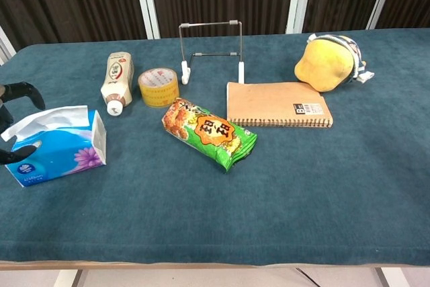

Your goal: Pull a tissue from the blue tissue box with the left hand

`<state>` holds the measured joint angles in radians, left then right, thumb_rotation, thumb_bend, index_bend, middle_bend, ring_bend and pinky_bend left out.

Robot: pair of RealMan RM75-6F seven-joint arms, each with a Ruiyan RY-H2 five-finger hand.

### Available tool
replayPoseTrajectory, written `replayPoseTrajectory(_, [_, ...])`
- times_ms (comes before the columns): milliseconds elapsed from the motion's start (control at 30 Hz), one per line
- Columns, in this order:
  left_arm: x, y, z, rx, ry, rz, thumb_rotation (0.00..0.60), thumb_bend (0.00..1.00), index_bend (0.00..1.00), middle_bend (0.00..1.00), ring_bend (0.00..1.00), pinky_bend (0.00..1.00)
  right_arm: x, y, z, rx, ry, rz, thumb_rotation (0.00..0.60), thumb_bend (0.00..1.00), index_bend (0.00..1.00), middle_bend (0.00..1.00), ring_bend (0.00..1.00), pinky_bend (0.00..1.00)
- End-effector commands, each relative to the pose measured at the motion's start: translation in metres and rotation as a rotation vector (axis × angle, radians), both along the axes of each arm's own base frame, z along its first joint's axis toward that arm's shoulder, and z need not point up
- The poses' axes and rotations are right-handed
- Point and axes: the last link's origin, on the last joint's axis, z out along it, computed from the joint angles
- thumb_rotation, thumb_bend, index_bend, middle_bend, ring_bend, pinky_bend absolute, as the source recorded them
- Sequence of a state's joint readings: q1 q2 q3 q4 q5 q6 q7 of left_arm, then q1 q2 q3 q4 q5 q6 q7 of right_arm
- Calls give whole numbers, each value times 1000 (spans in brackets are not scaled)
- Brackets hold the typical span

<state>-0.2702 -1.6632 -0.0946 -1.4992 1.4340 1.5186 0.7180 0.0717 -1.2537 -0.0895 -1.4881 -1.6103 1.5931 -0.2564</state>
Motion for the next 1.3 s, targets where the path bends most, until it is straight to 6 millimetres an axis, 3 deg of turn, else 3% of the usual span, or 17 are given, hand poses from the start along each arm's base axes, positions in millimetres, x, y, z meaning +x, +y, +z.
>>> replayPoseTrajectory(33, [6,7,-8,23,-9,16,600,233,378,1000,1000,1000,0,1,0,9,4,-1,600,209,0,0,0,179])
replayPoseTrajectory(300, [10,16,-14,68,11,28,600,242,389,1000,1000,1000,0,4,-2,31,15,1,600,209,0,0,0,182])
replayPoseTrajectory(900, [-3,33,-15,89,60,82,600,294,450,1000,1000,1000,-1,9,-5,70,38,-3,600,209,0,0,0,186])
replayPoseTrajectory(1100, [-6,37,-17,91,67,90,600,355,495,1000,1000,1000,-2,9,-6,81,46,-11,600,208,0,0,0,187])
replayPoseTrajectory(1300, [-9,39,-19,91,64,90,600,483,561,1000,1000,1000,-2,9,-7,93,54,-18,600,209,0,0,0,187])
